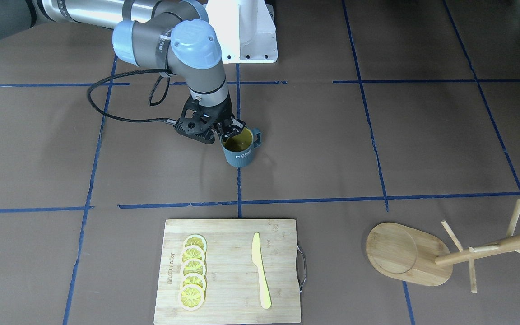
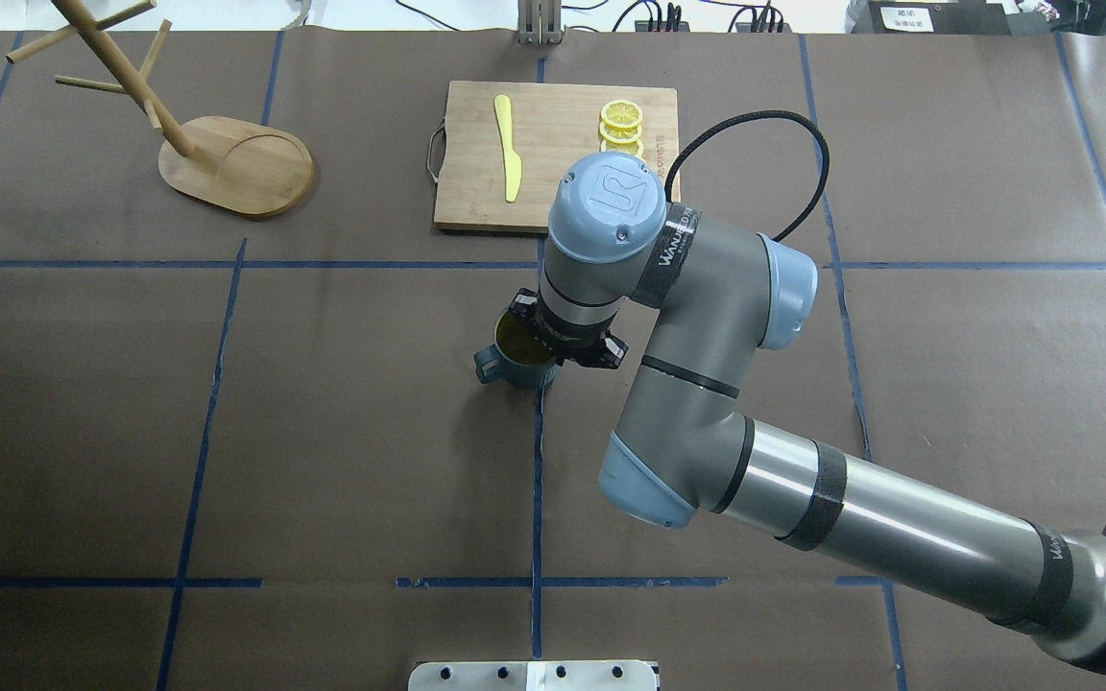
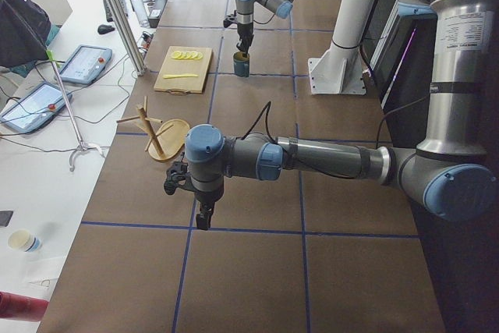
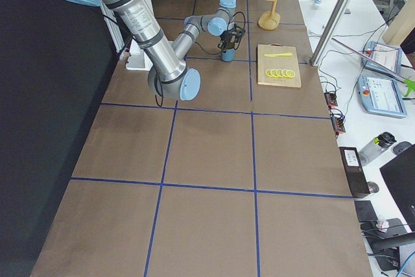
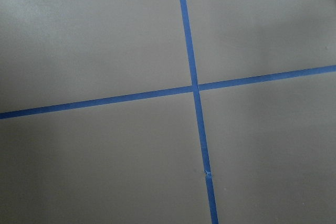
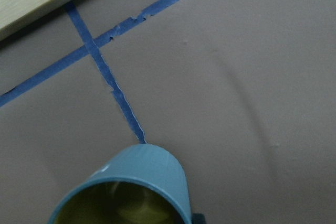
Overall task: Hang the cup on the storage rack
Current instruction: 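Carry the teal mug with the right gripper toward the table center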
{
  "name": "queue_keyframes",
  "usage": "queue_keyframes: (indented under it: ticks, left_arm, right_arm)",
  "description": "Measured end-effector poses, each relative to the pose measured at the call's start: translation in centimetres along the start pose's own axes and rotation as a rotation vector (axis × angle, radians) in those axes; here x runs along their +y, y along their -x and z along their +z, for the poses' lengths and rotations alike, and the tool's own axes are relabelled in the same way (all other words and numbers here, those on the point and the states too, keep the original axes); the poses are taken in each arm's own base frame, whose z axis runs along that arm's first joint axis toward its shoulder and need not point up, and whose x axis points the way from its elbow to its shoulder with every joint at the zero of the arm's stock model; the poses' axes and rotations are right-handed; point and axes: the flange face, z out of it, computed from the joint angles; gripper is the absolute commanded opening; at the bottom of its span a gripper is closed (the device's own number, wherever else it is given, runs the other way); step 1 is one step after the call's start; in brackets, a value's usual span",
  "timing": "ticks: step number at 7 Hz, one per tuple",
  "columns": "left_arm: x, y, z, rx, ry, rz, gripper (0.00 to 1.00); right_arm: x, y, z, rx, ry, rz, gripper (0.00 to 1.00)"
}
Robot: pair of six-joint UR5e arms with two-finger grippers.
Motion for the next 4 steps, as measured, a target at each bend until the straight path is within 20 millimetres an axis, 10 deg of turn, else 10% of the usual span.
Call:
queue_keyframes:
  ticks: [2,3,4]
  left_arm:
    - [0.01,0.02,0.07,0.001,0.001,-0.001,1.0]
    - [0.01,0.03,0.08,0.0,0.002,-0.001,1.0]
    - [0.03,0.09,0.16,0.001,0.003,-0.002,1.0]
  right_arm:
    - [0.22,-0.11,-0.13,0.01,0.003,0.037,0.05]
    - [0.28,-0.23,-0.2,0.017,0.001,0.043,0.23]
    - [0.26,-0.37,-0.2,0.025,-0.003,0.047,0.76]
